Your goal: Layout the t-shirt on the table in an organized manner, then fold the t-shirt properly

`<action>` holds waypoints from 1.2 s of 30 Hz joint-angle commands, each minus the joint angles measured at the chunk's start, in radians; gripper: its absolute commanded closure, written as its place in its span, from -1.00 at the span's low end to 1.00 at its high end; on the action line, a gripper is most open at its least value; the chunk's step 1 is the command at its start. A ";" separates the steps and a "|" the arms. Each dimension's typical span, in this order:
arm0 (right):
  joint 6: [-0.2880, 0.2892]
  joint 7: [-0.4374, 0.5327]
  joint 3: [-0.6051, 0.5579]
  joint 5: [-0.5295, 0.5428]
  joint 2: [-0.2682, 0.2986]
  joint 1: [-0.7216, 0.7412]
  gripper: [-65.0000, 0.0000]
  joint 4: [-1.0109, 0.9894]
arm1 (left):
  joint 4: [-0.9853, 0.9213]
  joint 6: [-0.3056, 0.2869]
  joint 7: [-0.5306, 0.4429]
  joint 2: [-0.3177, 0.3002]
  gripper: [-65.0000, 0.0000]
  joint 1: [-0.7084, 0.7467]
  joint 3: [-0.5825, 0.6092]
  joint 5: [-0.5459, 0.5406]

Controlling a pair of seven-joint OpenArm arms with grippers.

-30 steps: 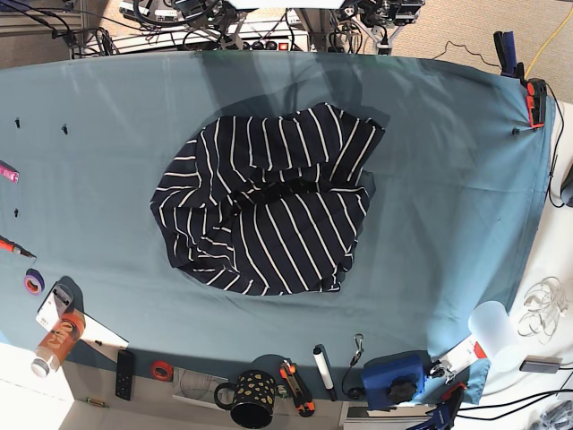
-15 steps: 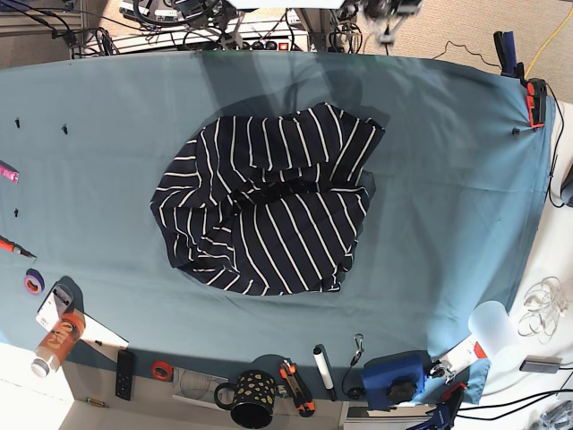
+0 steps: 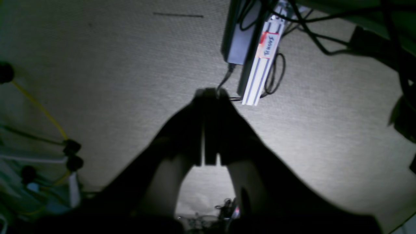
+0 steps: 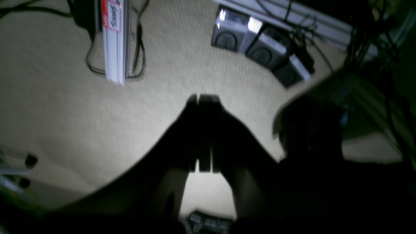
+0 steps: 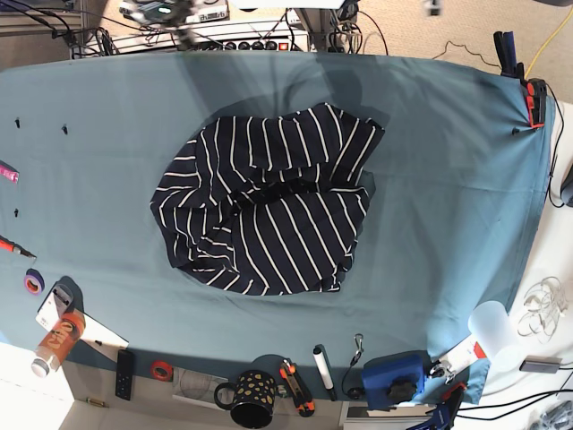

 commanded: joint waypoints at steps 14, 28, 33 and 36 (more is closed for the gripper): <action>0.005 -0.192 0.067 0.151 0.152 -0.362 1.00 0.613 | 0.655 -0.003 0.351 -0.107 1.00 0.377 -0.003 -0.200; 0.119 -0.288 0.480 0.410 0.151 -0.559 1.00 1.202 | 1.353 -0.003 0.451 -0.107 1.00 0.637 -0.003 -0.167; 0.122 -0.281 0.559 0.430 0.151 -0.542 1.00 1.308 | 1.512 -0.003 0.421 -0.107 1.00 0.625 -0.003 -0.109; 0.121 -0.280 0.566 0.430 0.151 -0.502 1.00 1.328 | 1.560 -0.003 0.389 -0.107 1.00 0.599 -0.003 -0.089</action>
